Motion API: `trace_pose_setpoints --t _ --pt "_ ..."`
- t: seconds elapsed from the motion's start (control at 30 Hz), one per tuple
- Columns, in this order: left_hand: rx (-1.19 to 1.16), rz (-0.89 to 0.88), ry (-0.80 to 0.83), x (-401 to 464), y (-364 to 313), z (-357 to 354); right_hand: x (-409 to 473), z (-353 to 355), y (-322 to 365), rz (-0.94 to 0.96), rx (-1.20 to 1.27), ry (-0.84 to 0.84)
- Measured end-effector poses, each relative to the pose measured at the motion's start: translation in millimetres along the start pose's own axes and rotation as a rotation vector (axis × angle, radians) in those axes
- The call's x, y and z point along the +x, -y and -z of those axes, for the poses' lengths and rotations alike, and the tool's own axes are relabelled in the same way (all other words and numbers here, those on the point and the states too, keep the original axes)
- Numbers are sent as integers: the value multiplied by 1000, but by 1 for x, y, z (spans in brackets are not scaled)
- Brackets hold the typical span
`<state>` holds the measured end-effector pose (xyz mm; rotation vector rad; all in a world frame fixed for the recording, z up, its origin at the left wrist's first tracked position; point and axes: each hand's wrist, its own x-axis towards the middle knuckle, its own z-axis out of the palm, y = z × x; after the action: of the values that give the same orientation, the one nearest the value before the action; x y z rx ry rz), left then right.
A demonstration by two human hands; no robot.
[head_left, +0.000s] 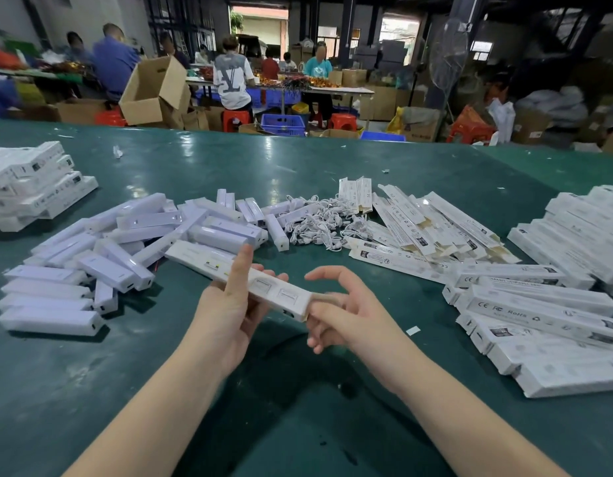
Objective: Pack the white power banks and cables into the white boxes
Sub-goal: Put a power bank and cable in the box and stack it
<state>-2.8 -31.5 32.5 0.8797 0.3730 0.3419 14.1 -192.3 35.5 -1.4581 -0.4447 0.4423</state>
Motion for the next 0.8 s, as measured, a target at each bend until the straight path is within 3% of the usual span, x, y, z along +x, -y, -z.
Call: trace_pose_setpoints --t 0.13,0.2,0.4,0.63,0.8 --pt "269 -37 -89 0 -2 3 -2 -4 -5 53 -220 33" --pt "362 -45 -91 -1 -4 4 -3 -7 -8 17 -216 114" --pt "39 205 170 -7 -10 4 -7 -14 -3 -98 25 328" --pt "-25 90 93 -3 -9 1 -8 -18 -4 90 -25 50" --pt "-154 74 60 -3 -5 0 -12 -21 -5 91 -152 67"
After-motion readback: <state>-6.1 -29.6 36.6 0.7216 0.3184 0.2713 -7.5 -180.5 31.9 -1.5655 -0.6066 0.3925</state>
